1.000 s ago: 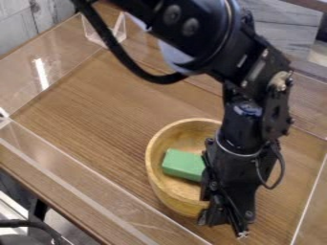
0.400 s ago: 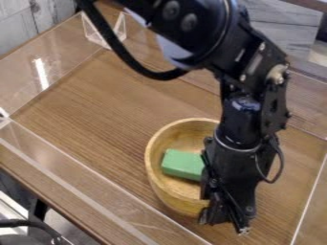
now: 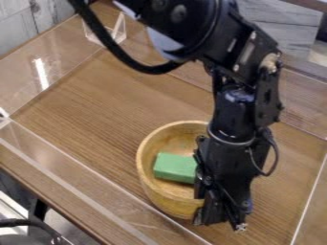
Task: Remove the green block from inside the brown bowl and put it on the table
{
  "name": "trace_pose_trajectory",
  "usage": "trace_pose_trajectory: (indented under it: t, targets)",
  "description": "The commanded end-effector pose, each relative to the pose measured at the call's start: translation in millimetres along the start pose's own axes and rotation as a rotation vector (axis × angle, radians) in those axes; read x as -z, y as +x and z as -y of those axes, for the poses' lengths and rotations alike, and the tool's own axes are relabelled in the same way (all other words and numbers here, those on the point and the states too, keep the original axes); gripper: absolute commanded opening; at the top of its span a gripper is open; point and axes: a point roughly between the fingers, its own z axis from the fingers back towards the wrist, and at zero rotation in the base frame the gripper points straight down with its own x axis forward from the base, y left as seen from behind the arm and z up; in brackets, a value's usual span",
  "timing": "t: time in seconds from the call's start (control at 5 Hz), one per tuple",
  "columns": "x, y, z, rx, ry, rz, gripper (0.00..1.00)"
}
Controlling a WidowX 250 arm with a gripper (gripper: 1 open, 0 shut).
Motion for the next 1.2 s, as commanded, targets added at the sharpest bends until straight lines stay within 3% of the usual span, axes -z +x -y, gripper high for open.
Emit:
trace_pose_trajectory:
  t: [0.0,1.0]
  targets:
    - [-11.5,1.1,-0.8,-0.022,-0.011,0.037,0.0]
    - [-19.9,-5.5,2.0,-0.077,-0.081,0.043,0.0]
